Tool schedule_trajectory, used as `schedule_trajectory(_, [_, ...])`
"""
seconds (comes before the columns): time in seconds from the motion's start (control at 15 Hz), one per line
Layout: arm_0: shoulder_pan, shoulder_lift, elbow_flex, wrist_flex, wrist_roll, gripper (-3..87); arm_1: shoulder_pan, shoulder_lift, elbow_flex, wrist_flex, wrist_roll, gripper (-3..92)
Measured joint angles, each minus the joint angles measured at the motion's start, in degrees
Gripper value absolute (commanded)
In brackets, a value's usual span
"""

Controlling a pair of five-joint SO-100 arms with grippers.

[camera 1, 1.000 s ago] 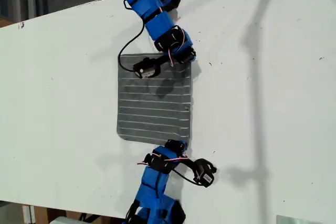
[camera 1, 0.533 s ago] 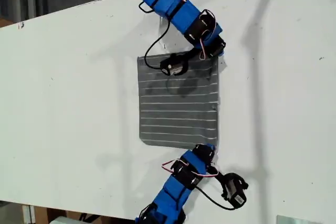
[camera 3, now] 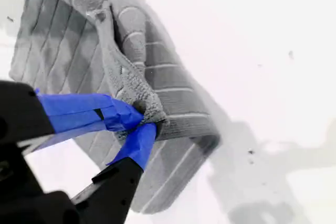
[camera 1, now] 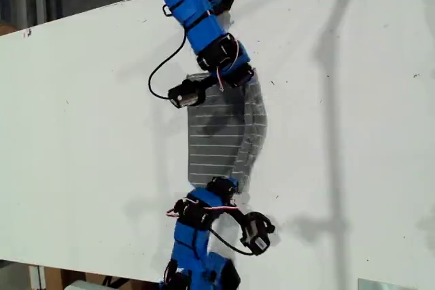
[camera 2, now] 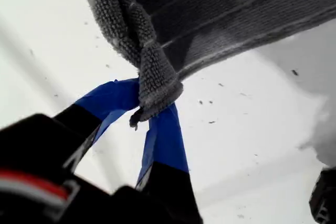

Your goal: Grasp corners of a square towel and fold twice.

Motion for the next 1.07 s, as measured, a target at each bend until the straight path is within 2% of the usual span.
schedule_trajectory(0.13, [-8.88, 0.35, 0.0, 0.97, 7.38, -0.1, 10.46, 4.39, 3.87, -1.14, -7.91, -0.1])
schedule_trajectory(0.4, [-25.4, 2.9, 1.41, 1.58, 17.14, -0.1, 29.0, 9.84, 9.76, -4.48, -20.92, -0.1])
schedule_trajectory(0.67, [-35.42, 4.66, 2.37, 1.67, 23.12, -0.1, 43.07, 15.56, 12.92, -7.38, -28.04, -0.1])
schedule_trajectory(1.07, [-47.29, 3.52, 0.88, 0.7, 31.29, -0.1, 57.57, 14.24, 12.66, -10.63, -35.77, -0.1])
